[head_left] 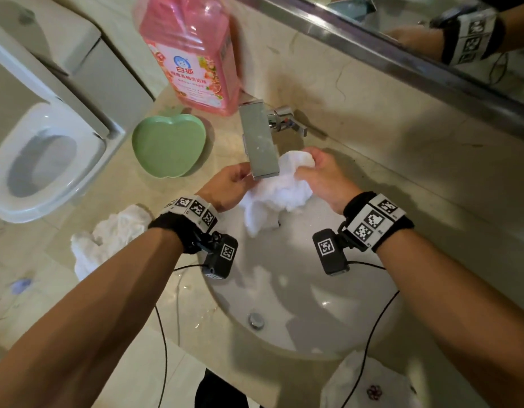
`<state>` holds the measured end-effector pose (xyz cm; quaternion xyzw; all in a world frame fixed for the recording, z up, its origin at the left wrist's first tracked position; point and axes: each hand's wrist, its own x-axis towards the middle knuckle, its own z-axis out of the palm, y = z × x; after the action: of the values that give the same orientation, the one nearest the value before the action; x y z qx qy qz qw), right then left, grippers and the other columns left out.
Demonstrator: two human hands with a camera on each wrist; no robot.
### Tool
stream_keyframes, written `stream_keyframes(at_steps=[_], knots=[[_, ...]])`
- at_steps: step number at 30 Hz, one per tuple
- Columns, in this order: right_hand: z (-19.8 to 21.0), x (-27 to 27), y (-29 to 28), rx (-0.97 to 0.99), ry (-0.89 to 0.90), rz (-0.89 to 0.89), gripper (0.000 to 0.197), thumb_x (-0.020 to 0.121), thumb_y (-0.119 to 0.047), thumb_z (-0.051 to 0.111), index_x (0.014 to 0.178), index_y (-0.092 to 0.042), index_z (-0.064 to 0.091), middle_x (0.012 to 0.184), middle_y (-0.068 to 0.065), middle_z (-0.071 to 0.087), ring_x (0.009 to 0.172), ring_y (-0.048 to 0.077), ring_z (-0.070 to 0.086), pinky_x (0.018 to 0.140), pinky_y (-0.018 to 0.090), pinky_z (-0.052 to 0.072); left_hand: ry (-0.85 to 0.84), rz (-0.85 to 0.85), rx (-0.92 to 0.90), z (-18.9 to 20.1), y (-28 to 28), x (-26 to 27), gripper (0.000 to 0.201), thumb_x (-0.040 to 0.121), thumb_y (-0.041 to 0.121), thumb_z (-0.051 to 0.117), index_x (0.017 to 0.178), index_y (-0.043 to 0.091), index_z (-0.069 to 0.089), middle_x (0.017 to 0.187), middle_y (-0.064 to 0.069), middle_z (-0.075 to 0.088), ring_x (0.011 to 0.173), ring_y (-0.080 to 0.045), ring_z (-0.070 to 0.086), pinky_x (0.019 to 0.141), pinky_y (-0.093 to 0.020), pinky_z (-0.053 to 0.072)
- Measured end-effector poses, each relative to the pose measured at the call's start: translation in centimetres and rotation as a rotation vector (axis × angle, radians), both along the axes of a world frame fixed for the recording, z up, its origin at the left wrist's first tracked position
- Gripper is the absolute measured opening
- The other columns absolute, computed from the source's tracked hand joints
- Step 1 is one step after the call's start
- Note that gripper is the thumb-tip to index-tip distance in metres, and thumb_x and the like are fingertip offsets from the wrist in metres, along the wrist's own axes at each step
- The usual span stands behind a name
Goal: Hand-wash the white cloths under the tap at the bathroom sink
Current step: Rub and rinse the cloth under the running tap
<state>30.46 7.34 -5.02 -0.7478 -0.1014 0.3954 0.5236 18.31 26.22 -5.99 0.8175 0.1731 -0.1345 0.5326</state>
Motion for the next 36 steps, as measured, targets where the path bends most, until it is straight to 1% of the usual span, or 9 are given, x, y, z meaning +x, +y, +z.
stream_keyframes(at_steps=[4,9,14,17,20,26,29,32,36], knots=[[-1.2,-2.3,1.4,-0.136,-0.048,0.225,0.019,0.088,-0.038,0.073,0.104,-0.029,0.071,0.095,-0.010,0.075,0.098,0.017,0.070,0.082,0.033,0.056,-0.025,-0.039,0.058,1.0,0.5,-0.4,0.027,0.102,0.027,0.050,0.120,0.016,0.066,0.115,0.000,0.069,0.108,-0.015,0.061,0.098,-0.033,0.046],[-1.2,-3.0,3.8,-0.038,0.021,0.197,0.019,0.095,-0.023,0.063,0.111,-0.026,0.073,0.105,-0.005,0.075,0.102,0.014,0.070,0.076,0.019,0.054,0.069,0.100,-0.102,1.3,2.1,-1.8,0.008,0.093,0.010,0.059,0.101,0.012,0.062,0.103,0.000,0.070,0.093,-0.017,0.064,0.088,-0.033,0.048],[-1.2,-2.1,3.7,-0.133,-0.065,0.010,0.011,0.091,-0.015,0.065,0.086,-0.015,0.074,0.090,0.011,0.075,0.088,0.041,0.067,0.078,0.044,0.058,0.167,0.034,0.108,0.6,2.3,-2.2,0.006,0.095,0.014,0.056,0.100,0.016,0.059,0.111,-0.004,0.065,0.097,-0.022,0.061,0.089,-0.033,0.048],[-1.3,-1.8,2.2,-0.165,-0.043,0.053,0.018,0.080,-0.035,0.075,0.079,-0.018,0.068,0.075,-0.003,0.069,0.073,0.017,0.063,0.063,0.027,0.048,0.123,-0.006,0.181,0.3,0.9,-1.5,0.009,0.097,0.022,0.054,0.097,0.023,0.063,0.103,-0.003,0.066,0.100,-0.028,0.062,0.083,-0.031,0.047],[-1.5,-1.9,0.4,-0.192,-0.069,0.236,0.037,0.067,-0.052,0.083,0.078,-0.021,0.067,0.074,-0.006,0.065,0.069,0.011,0.060,0.065,0.027,0.046,0.054,-0.046,0.101,0.5,-0.6,-0.1,0.012,0.095,0.034,0.058,0.100,0.035,0.069,0.092,0.008,0.066,0.087,-0.015,0.066,0.069,-0.020,0.045],[-1.3,-0.7,-1.2,0.013,-0.022,0.068,0.017,0.094,-0.034,0.065,0.084,-0.021,0.060,0.081,0.006,0.051,0.074,0.020,0.048,0.066,0.036,0.042,0.085,0.128,-0.241,-0.6,-2.1,1.0,0.026,0.090,0.008,0.067,0.107,0.028,0.067,0.085,0.025,0.071,0.080,0.014,0.063,0.072,-0.005,0.047],[-1.3,-0.6,-1.5,0.080,0.037,-0.027,0.003,0.091,-0.023,0.065,0.092,-0.024,0.063,0.091,0.009,0.060,0.083,0.025,0.056,0.073,0.040,0.046,0.095,0.192,-0.236,-0.9,-2.2,1.1,0.014,0.089,0.012,0.069,0.098,0.024,0.070,0.087,0.013,0.074,0.082,0.006,0.067,0.081,-0.017,0.052],[-1.4,-0.6,-1.4,0.043,0.078,-0.008,0.022,0.088,-0.021,0.071,0.108,-0.028,0.065,0.111,0.003,0.067,0.101,0.026,0.064,0.084,0.040,0.054,0.100,0.364,-0.349,0.2,-2.0,0.9,0.024,0.086,0.008,0.072,0.109,0.012,0.071,0.105,-0.011,0.074,0.102,-0.032,0.069,0.093,-0.049,0.054],[-1.1,-1.9,0.2,-0.185,-0.212,0.384,0.046,0.088,-0.053,0.065,0.108,-0.012,0.070,0.094,0.002,0.069,0.081,0.012,0.062,0.076,0.030,0.049,0.058,0.255,-0.256,1.7,-1.5,0.5,0.018,0.083,0.020,0.076,0.099,0.025,0.074,0.094,0.002,0.076,0.092,-0.017,0.071,0.086,-0.039,0.054]])
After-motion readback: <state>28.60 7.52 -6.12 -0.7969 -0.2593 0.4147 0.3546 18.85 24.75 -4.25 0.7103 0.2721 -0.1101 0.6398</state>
